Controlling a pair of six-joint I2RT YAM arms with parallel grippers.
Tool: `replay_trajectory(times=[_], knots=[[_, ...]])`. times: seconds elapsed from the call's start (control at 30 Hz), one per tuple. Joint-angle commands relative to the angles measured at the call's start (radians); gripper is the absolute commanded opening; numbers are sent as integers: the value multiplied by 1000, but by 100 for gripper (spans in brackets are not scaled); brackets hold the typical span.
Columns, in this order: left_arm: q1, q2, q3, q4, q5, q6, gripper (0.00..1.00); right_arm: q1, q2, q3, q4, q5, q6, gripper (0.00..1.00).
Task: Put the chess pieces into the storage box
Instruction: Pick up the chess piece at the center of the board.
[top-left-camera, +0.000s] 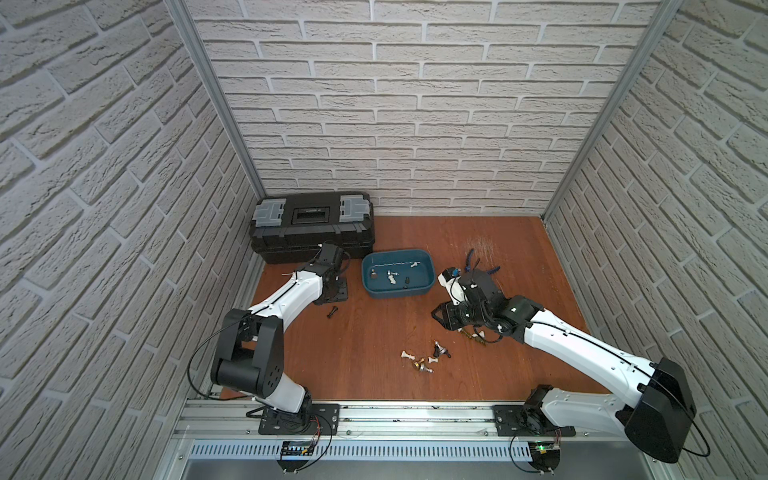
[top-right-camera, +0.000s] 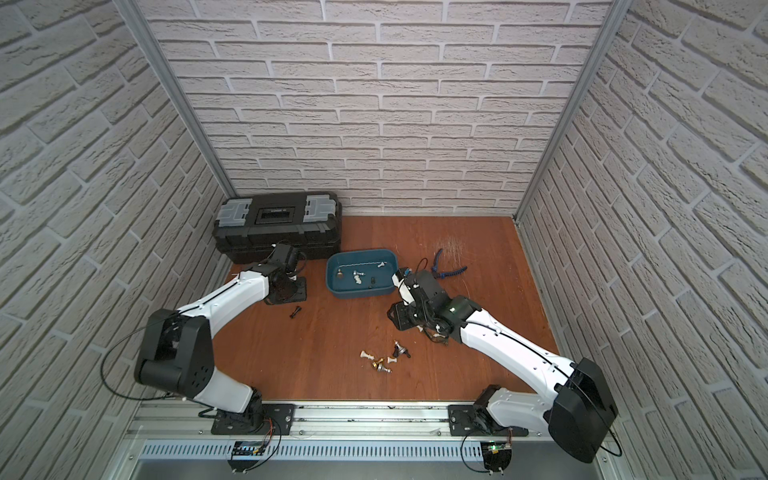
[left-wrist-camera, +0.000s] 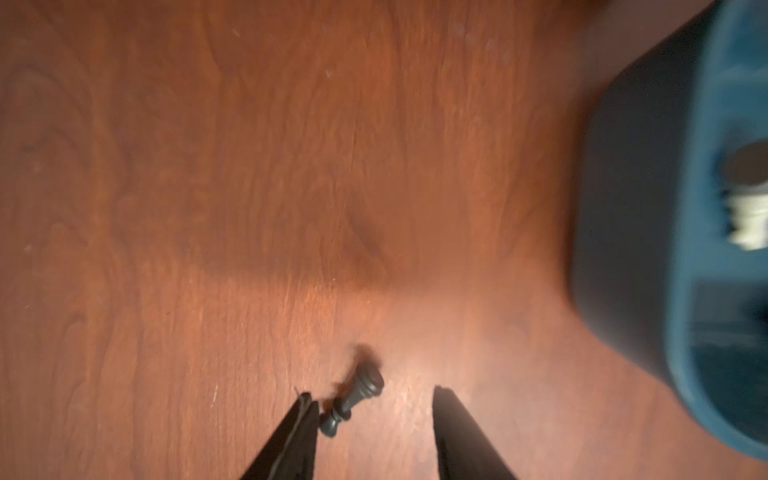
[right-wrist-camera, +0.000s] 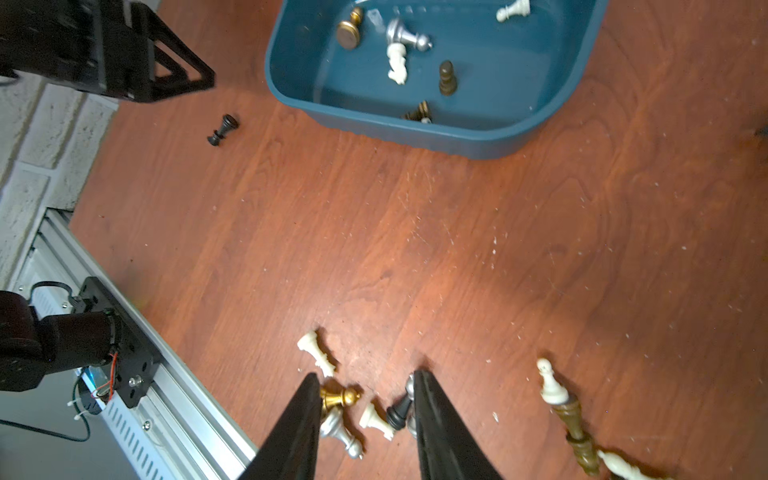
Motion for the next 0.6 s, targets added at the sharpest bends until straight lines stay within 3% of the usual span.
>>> replay_trajectory(times=[0.0, 0.33, 0.57], knots=[[10, 53, 53, -25, 26, 139, 50, 9, 17, 15, 62, -20, -24, 41], [18, 66, 16, -12, 137, 225, 48, 23, 73, -23, 117, -60, -4, 41], [20, 46, -21, -70, 86, 230, 48, 29, 78, -30, 132, -61, -8, 41]])
